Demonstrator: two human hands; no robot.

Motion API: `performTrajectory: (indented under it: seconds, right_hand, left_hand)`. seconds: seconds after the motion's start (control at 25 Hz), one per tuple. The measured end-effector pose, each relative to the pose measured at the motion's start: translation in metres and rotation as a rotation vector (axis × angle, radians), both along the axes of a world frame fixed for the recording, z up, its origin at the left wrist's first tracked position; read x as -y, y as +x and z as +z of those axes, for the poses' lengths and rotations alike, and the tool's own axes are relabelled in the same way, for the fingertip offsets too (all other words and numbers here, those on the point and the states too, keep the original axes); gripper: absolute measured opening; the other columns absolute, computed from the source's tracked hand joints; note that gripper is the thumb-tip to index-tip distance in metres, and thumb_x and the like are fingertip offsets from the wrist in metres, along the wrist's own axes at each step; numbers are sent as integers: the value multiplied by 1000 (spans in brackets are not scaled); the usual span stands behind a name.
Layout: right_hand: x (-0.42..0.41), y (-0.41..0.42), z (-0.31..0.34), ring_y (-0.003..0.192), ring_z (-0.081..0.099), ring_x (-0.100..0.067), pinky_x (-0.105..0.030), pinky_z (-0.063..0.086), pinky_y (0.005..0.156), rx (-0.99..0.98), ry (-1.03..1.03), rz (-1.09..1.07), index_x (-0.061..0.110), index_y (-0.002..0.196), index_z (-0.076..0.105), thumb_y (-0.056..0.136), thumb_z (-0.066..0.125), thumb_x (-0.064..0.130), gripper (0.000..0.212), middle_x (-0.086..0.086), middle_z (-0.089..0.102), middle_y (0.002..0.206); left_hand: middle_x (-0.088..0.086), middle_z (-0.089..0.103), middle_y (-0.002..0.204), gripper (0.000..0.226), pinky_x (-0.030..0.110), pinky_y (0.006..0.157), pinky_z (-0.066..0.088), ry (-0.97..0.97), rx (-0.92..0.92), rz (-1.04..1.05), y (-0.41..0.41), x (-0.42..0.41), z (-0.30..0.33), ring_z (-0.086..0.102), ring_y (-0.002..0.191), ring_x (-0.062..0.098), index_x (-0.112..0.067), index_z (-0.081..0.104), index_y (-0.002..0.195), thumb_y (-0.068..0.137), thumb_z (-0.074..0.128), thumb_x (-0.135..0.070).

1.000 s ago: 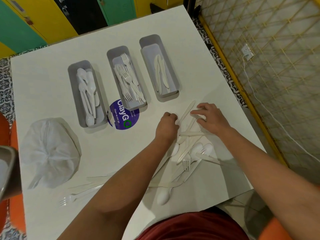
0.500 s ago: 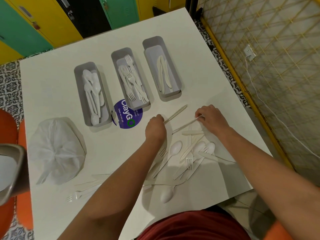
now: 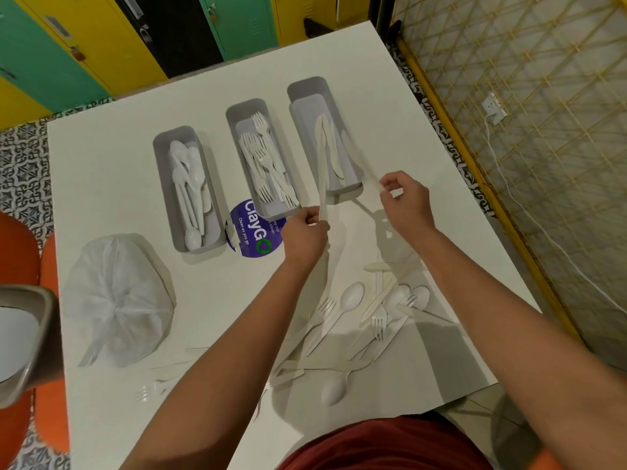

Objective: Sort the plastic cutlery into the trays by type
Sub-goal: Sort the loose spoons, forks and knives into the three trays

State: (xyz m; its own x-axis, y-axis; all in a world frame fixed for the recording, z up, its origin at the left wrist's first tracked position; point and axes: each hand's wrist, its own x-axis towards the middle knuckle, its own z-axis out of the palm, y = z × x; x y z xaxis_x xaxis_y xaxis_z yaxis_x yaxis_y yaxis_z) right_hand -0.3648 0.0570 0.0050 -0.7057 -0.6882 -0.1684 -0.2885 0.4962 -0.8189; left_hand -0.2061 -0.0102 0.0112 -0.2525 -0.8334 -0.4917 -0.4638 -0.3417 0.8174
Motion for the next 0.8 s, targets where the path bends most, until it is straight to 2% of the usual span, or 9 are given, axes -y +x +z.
performTrajectory:
  seconds: [0.16,0.28,0.36,0.48,0.56,0.6,0.68,0.76,0.8]
  right_hand:
    - [30,3,7,78,52,-16,-4,40,51,59,62,-8,7,104,63,89,52,4,20,-3,55,90]
    - [49,2,4,79,52,-17,-3,38,49,84,109,-30,5,104,64,88,48,2,23,-5,55,90]
    - [61,-1,4,75,52,-16,0,37,47,108,125,-25,4,103,64,86,49,0,24,-6,54,87]
    - [80,-4,9,61,48,-8,2,32,40,104,139,-5,4,103,63,83,49,-1,25,-5,53,83]
    - [92,-6,16,60,50,-7,0,36,44,97,127,6,4,109,62,84,51,2,27,-5,54,83]
    - [96,-6,19,65,55,-11,-3,43,55,107,107,18,5,115,60,85,55,6,30,-6,57,87]
    - [101,-6,22,88,64,-21,-22,54,79,140,70,33,10,127,53,87,61,18,41,-10,63,106]
    - [96,-7,22,99,63,-22,-26,51,82,93,93,55,11,129,52,90,58,22,41,-10,62,115]
    - [90,-7,21,97,63,-21,-24,49,78,62,109,59,12,128,53,91,55,20,38,-9,63,115]
  left_hand:
    - [1,58,77,36,22,64,52,76,-90,74,-15,21,12,61,66,14,-3,56,117,84,54,9]
    - [11,65,92,38,33,74,56,62,-17,47,-26,42,16,68,81,25,-3,59,115,79,56,9]
    - [15,67,93,29,32,71,55,68,30,5,-34,54,20,69,84,27,-7,63,97,75,56,10]
    - [10,60,72,30,31,58,51,36,80,-3,-49,73,30,61,63,23,-16,51,63,74,57,11]
    - [7,61,77,20,35,74,56,-26,72,-1,-59,84,33,64,72,25,-12,62,74,76,57,8]
    - [8,64,89,21,34,84,55,-61,80,-36,-63,87,35,66,87,26,-8,67,93,78,58,3]
    - [9,63,119,40,33,99,48,-116,111,-135,-68,92,36,60,112,23,-6,58,124,84,60,-10]
    - [9,60,125,43,28,96,50,-133,86,-169,-65,92,31,59,111,20,-7,55,129,87,59,-14]
    - [8,62,117,39,19,85,52,-129,60,-172,-61,90,29,61,100,18,-7,57,126,87,57,-11]
